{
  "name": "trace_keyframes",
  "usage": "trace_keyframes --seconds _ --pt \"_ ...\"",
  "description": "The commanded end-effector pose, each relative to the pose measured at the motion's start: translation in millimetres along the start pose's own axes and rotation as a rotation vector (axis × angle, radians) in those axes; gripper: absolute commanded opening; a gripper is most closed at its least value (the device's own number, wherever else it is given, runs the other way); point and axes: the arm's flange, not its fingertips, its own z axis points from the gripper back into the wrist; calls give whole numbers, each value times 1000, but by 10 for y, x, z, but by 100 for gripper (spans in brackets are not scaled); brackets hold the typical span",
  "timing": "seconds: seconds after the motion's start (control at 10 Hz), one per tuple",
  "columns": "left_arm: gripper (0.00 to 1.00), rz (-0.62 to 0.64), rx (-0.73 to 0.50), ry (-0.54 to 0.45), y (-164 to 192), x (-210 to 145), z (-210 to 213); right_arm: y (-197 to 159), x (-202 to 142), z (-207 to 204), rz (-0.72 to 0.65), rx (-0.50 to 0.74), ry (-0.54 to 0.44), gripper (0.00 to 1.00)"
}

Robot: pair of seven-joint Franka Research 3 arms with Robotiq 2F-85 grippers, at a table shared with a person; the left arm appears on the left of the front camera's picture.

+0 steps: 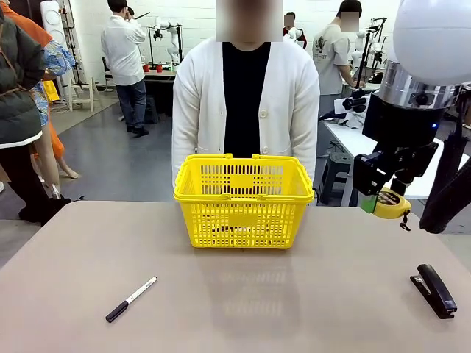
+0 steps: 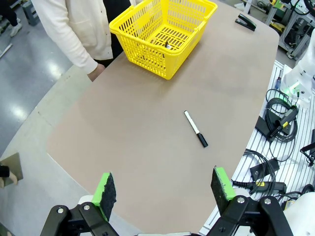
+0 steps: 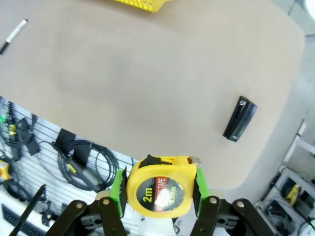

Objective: Place the items the person wants into the basket.
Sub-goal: Pick up the item the person points to and place it in the Market Basket.

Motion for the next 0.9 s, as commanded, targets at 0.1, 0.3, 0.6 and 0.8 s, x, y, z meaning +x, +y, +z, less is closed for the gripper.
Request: trace_keyframes --seconds 0.1,0.3,0.6,0.8 --pt "100 -10 -12 -17 -3 -11 6 3 -35 67 1 -2 -17 0" --pt "100 -10 -12 -17 -3 -11 6 3 -35 67 1 -2 -17 0" --pt "100 -10 -12 -17 -3 -11 6 3 -35 67 1 -2 -17 0" --pt "100 -10 -12 -17 -3 -11 6 4 -35 62 0 -3 -16 63"
